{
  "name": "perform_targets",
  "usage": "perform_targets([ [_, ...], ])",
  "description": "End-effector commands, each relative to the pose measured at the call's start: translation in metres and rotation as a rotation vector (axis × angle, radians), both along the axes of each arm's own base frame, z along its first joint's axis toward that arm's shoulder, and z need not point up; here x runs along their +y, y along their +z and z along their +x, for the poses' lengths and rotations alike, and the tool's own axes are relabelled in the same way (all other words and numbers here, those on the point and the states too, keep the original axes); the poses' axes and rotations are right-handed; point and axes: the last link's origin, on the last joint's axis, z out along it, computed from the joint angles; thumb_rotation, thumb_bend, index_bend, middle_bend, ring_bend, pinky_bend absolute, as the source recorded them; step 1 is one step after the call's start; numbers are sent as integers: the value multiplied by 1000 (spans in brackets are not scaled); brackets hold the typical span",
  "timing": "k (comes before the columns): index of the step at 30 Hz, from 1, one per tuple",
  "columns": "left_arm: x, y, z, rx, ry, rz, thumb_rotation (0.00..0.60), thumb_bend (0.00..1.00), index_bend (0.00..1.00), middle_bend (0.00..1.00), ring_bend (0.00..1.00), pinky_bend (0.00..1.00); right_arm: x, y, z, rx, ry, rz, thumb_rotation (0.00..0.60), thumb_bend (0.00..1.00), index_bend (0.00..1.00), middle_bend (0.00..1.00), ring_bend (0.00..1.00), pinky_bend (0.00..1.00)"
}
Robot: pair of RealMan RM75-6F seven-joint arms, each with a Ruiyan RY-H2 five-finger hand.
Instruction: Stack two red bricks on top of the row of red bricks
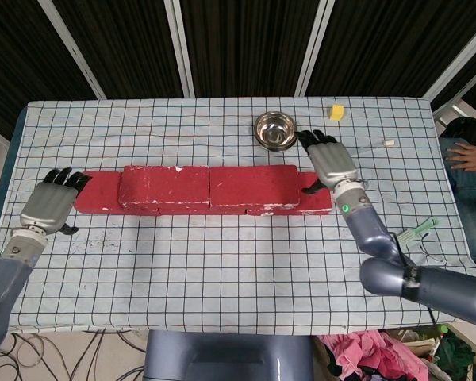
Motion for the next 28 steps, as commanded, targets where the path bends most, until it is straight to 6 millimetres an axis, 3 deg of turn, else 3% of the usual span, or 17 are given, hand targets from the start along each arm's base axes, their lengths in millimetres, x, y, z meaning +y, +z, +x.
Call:
perform_targets([
  [1, -63, 21, -20, -96, -121, 130, 600, 59, 104, 105, 16, 97, 56, 51, -51, -1, 27, -104, 600, 0, 0, 47, 17, 123],
  [5, -98, 27, -38, -149, -172, 211, 600, 54, 104, 105, 16, 96, 109, 74, -90, 24, 22, -145, 600, 0, 0, 47, 17, 123],
  [8, -126, 30, -56, -233, -185, 258, 600, 50, 104, 105, 13, 93, 160, 84, -122, 60, -6, -189, 600, 0, 0, 47, 17, 122],
  [15, -168, 28, -91, -255, -99, 289, 600, 49, 104, 95, 0, 4, 251, 72, -160, 80, -81, -203, 600, 0, 0, 46, 17, 123],
  [23, -189, 22, -100, -296, -27, 280, 600, 49, 100, 82, 0, 0, 304, 65, -178, 104, -112, -325, 600, 0, 0, 40, 17, 123],
  [28, -189, 22, -99, -317, -11, 259, 600, 47, 92, 67, 0, 0, 308, 65, -184, 121, -105, -361, 600, 0, 0, 38, 17, 122],
])
